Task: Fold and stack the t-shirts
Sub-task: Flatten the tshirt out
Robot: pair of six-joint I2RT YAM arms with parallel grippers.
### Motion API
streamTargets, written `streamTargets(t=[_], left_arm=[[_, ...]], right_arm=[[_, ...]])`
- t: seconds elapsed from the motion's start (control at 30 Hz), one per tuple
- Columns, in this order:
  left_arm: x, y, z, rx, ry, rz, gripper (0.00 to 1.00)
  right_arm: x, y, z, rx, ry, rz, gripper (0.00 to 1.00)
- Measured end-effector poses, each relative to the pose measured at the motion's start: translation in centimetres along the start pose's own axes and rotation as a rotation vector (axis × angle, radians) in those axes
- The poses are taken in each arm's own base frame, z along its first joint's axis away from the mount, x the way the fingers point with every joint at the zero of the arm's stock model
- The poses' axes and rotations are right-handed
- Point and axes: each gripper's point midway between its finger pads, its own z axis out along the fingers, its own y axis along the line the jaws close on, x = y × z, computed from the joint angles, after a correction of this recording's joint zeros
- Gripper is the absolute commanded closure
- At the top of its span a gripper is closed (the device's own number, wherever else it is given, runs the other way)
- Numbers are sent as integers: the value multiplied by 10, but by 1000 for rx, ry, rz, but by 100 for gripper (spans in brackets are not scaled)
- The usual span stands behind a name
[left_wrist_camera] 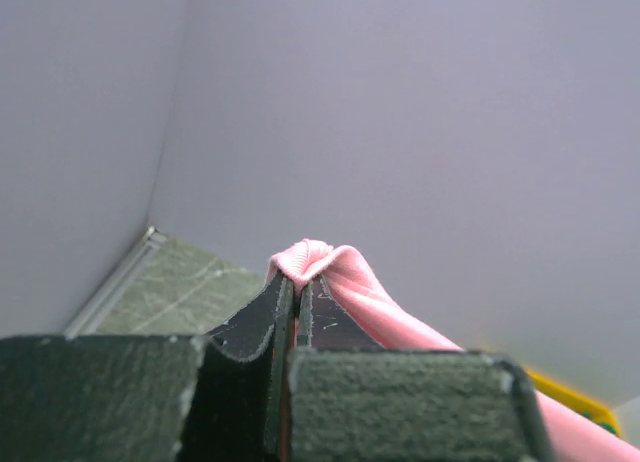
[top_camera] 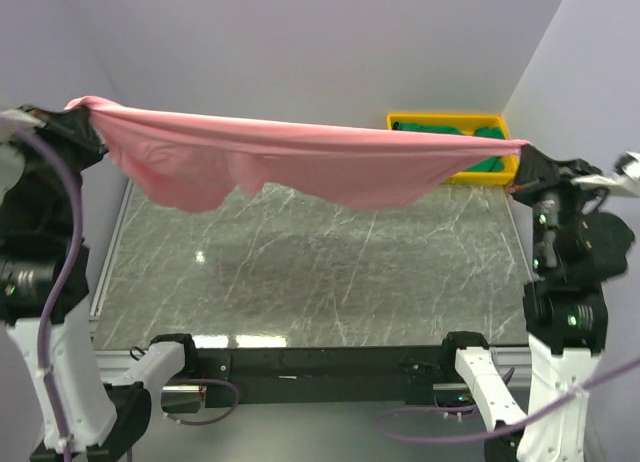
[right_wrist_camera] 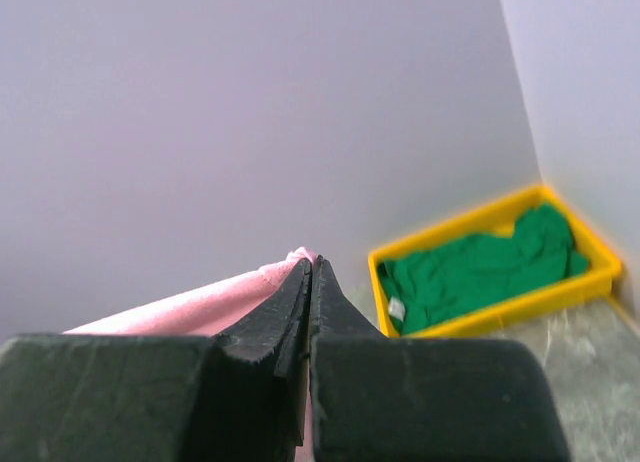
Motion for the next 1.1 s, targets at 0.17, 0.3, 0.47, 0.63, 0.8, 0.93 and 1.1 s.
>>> streamTargets(t=[0.17,0.3,0.47,0.63,0.8,0.93,1.1], left_arm=[[-44,-5,-42,26,-102,9,98],[-46,-4,-53,33,-102,26,96],[20,7,-16,17,68,74,91],[173,43,51,-48,426,124,87],[368,112,77,-199,866,146,83],[462,145,78,-283,1079,126,85],[520,160,98,-316,1153,102,80]], right_arm=[[-54,15,-41,-48,-157,-15,100],[-68,19,-51,-64,-194,-40,100],[-41,16,-33,-72,-109,-75,100],[52,-1,34,-65,170,-116,100],[242,-72,89,53,612,-103,100],[373,-129,76,185,961,-63,100],[445,-159,75,256,1123,-25,100]])
